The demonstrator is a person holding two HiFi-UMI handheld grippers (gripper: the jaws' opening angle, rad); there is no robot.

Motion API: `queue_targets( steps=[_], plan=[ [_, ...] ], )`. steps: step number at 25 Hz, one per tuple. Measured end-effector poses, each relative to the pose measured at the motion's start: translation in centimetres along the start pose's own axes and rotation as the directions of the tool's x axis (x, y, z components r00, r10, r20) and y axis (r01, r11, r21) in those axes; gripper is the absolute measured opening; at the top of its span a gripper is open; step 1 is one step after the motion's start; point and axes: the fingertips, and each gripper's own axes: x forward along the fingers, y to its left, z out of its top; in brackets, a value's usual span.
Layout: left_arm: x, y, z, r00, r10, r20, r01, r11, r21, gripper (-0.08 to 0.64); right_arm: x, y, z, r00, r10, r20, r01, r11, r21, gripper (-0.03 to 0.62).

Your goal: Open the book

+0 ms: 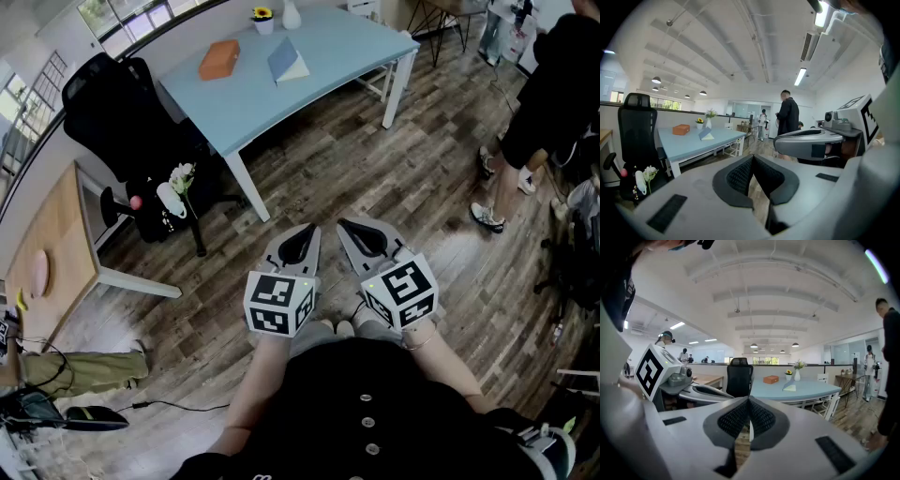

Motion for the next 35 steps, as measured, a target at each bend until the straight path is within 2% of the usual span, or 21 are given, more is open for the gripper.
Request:
queue_targets(
  steps=[5,12,18,24,30,32,35],
  plan=[
    [0.4,0.0,-0.6,0.999,0.008,-0.034,-0.008,1.0,-0.004,0.012,-0.4,-0.5,-0.6,1.0,-0.001,-0.02,0.001,1.0,0.028,0.001],
    [0.4,-0.9,-1.1,0.997,-0.026,-0.071,0.027,1.0,0.01,0.012,-0.4,-0.3,-0.9,0.999,0.002,-0.035,-0.003,1.0,-0.001,0.001],
    [0.3,-1.6,-0.4,0.999,-0.045,-0.024,0.044,0.999,-0.017,0.014,-0.5,0.1,-1.6,0.999,0.025,-0.036,-0.024,1.0,0.019,0.002],
    [0.4,-1.0,0.3,1.0,0.014,0.014,-0.014,1.0,-0.027,0.015,-1.0,-0.8,-1.8,0.999,0.023,-0.032,-0.022,0.999,0.031,0.002],
    [1.5,-1.8,0.5,1.0,0.016,0.004,-0.016,1.0,-0.015,0.021,-1.8,-2.4,-2.2,1.0,0.016,-0.024,-0.015,0.999,0.053,0.002],
    [1.8,-2.1,0.4,1.0,0.014,0.004,-0.014,1.0,-0.025,0.078,-1.9,-3.0,-2.2,1.0,0.017,-0.017,-0.016,0.998,0.058,0.002],
    [2.0,-2.4,-0.3,1.0,0.023,-0.007,-0.024,0.999,-0.033,0.08,-2.3,-3.5,-2.7,1.0,0.016,-0.009,-0.015,0.997,0.072,0.002]
  ],
)
